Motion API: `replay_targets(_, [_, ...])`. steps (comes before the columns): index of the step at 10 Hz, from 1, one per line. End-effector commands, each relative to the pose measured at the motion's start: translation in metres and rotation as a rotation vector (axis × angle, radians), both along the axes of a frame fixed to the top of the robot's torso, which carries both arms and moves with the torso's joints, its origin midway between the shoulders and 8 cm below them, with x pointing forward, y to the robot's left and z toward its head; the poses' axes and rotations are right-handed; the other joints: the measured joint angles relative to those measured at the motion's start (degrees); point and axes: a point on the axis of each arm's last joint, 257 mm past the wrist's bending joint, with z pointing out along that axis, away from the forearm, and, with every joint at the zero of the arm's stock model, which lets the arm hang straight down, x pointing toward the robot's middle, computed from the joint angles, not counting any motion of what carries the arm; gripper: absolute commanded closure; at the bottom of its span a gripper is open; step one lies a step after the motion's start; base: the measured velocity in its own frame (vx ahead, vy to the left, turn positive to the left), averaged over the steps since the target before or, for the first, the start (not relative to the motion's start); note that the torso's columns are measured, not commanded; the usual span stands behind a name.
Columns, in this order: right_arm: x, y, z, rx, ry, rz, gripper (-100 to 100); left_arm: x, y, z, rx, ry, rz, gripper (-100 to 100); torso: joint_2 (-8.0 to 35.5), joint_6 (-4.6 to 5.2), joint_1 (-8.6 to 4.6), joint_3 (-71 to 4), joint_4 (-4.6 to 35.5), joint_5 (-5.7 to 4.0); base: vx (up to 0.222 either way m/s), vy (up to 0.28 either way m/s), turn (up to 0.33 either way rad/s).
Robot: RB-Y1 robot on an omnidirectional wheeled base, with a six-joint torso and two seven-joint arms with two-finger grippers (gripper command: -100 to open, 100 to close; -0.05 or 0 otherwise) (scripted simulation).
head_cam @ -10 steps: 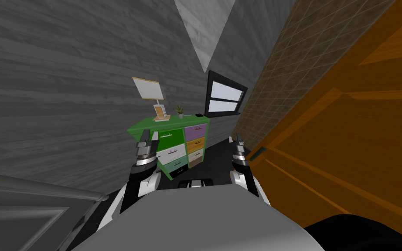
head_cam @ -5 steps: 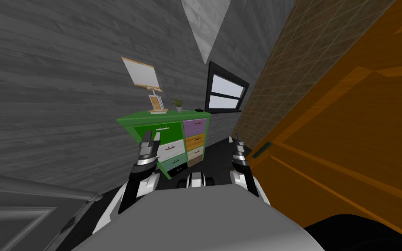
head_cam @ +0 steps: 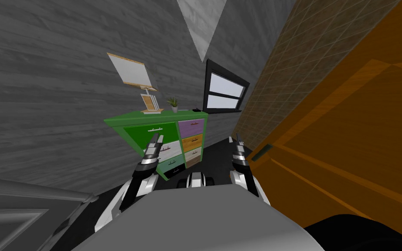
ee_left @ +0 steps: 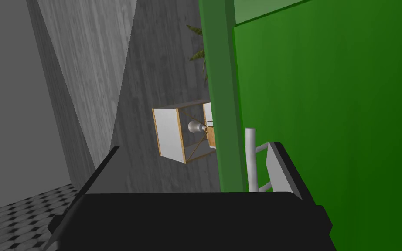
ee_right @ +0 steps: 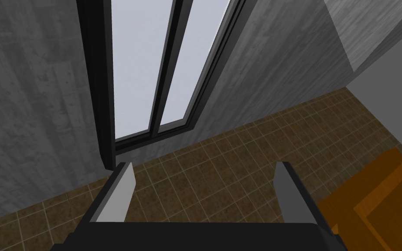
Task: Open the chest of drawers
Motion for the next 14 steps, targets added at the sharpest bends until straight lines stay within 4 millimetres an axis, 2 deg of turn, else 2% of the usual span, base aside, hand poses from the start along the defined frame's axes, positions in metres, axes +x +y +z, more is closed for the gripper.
replay_targets(1, [0.000, 0.000, 0.000, 0.000, 0.000, 0.000, 0, 0.010, 0.008, -0.024, 0.018, 0.057, 0.012, -100, 0.05, -0.01, 0.07, 0.03, 0.01, 0.02, 0.041, -0.087, 0.020])
replay_targets(9, [0.000, 0.000, 0.000, 0.000, 0.000, 0.000, 0, 0.031, 0.028, -0.088, 0.035, 0.196, 0.057, -100, 0.07, -0.01, 0.04, 0.05, 0.02, 0.02, 0.038, -0.090, 0.017])
replay_targets(10, [0.000, 0.000, 0.000, 0.000, 0.000, 0.000, 0, 0.034, 0.033, -0.102, 0.036, 0.225, 0.067, -100, 0.06, 0.00, 0.06, 0.04, 0.02, 0.02, 0.043, -0.083, 0.027])
replay_targets(14, [0.000, 0.000, 0.000, 0.000, 0.000, 0.000, 0, 0.039, 0.041, -0.130, 0.037, 0.283, 0.089, -100, 0.07, -0.01, 0.04, 0.05, 0.02, 0.01, 0.037, -0.094, 0.015])
